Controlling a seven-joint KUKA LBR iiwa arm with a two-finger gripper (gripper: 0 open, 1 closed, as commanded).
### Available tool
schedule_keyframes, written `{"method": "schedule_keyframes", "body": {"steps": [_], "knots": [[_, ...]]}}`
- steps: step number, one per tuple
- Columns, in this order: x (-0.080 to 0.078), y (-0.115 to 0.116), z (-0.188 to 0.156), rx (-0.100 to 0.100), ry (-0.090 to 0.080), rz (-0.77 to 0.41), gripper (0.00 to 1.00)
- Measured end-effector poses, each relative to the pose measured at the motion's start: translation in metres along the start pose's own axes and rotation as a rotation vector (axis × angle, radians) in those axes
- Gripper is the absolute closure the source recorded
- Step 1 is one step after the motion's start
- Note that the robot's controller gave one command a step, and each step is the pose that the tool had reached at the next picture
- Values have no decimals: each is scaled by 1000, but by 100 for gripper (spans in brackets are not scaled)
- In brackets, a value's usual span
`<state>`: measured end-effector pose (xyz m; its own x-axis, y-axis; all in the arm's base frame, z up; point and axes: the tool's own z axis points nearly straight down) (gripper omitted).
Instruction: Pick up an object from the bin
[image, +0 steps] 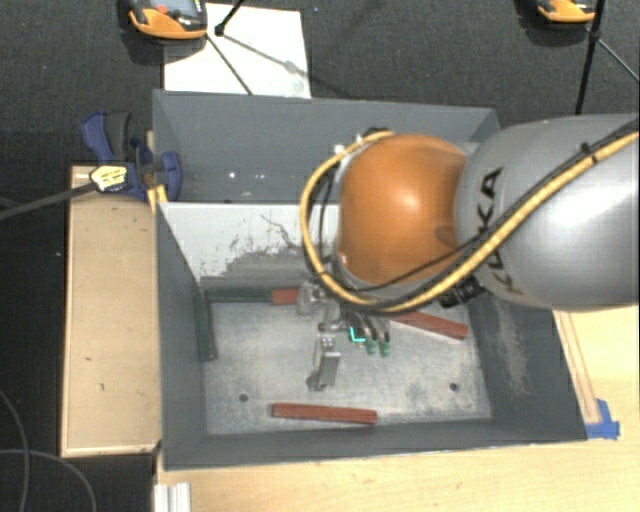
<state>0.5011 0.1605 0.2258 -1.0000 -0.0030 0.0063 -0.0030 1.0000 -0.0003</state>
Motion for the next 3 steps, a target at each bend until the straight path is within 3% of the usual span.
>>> {"method": "schedule_keyframes", "body": {"steps": [1, 2, 3], "knots": [[-2, -1, -4, -1, -8, 5, 0], [4, -9, 30, -2, -13, -73, 0], [11, -33, 65, -1, -8, -25, 0]]}}
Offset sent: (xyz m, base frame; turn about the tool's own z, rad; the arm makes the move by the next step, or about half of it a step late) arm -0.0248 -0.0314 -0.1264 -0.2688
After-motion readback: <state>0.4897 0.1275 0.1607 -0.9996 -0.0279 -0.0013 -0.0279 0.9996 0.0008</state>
